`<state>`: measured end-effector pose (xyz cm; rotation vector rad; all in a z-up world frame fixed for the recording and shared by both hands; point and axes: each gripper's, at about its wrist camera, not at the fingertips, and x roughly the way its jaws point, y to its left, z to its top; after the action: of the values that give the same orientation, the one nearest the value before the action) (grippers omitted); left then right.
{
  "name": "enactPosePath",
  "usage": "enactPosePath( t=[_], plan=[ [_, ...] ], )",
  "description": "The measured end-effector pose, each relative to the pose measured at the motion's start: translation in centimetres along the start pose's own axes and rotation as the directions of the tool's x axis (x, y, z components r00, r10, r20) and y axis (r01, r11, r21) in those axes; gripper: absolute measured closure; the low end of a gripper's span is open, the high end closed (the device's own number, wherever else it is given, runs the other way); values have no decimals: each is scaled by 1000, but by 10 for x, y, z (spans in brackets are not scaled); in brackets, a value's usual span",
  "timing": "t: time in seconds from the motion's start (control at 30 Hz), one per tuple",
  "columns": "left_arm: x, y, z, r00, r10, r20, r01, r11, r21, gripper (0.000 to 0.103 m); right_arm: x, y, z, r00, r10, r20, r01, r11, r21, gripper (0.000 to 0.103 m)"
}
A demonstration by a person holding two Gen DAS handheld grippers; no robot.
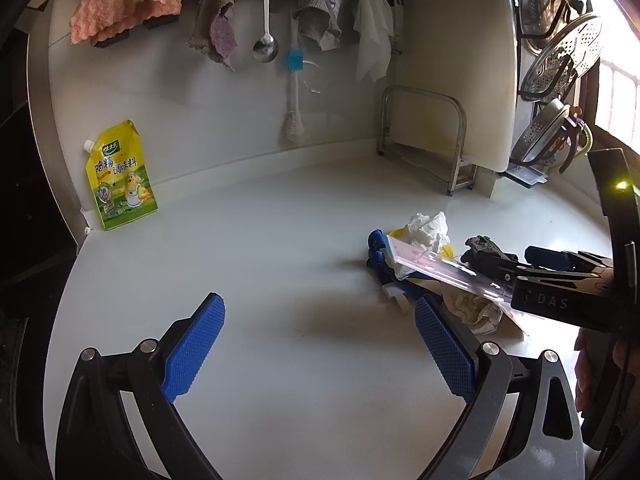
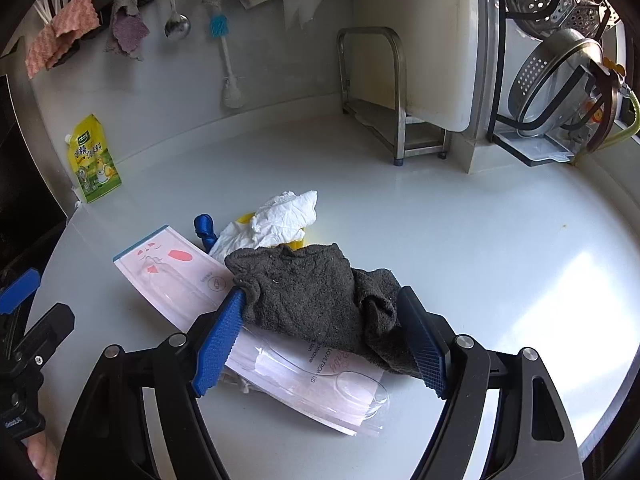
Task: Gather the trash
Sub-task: 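Grasp the grey sock with the right gripper while the left gripper grasps crumpled white paper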
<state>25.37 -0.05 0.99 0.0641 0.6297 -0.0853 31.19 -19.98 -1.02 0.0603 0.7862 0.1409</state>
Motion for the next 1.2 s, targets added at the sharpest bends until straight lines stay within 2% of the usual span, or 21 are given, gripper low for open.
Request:
enactPosePath(
  t=[0.13, 0.2, 0.23, 0.27, 0.3, 0.5, 0.77, 1.07, 1.2],
  plan=[
    [0, -4, -1, 1000, -7, -6, 7, 1000, 5, 9, 3, -2, -2, 1000, 10, 1, -10, 1000, 22, 33],
    [-1, -8, -2, 1000, -17, -9, 17, 1000, 4, 9, 3, -3, -5, 999, 37, -2, -36, 999, 38, 51],
    [-1, -10, -2, 1000, -25, -11, 25, 1000, 3, 9, 3, -4, -6, 999, 43, -2, -43, 998, 42, 57],
    [-1, -12, -3, 999, -35, -13, 35, 999, 3, 9, 2, -5, -8, 999, 51, -1, -51, 998, 48, 70],
    [-2, -15, -4, 999, -44, -15, 44, 999, 3, 9, 0, -7, -9, 998, 60, 2, -60, 997, 55, 78],
    [-1, -32, -7, 998, -57, -23, 57, 998, 9, 9, -26, -27, -18, 992, 87, 90, -98, 988, 123, 81],
    [-7, -55, -14, 998, -55, -25, 56, 998, 36, 8, -80, -57, -40, 978, 46, 202, -80, 983, 162, 81],
    [-1, -72, -46, 996, -36, -86, 39, 999, 34, 7, -112, -96, -75, 974, 12, 225, -72, 963, 260, 81],
    [2, -80, -49, 994, -50, -101, 53, 998, 31, 7, -115, -104, -79, 974, 22, 227, -89, 953, 289, 81]
  ],
)
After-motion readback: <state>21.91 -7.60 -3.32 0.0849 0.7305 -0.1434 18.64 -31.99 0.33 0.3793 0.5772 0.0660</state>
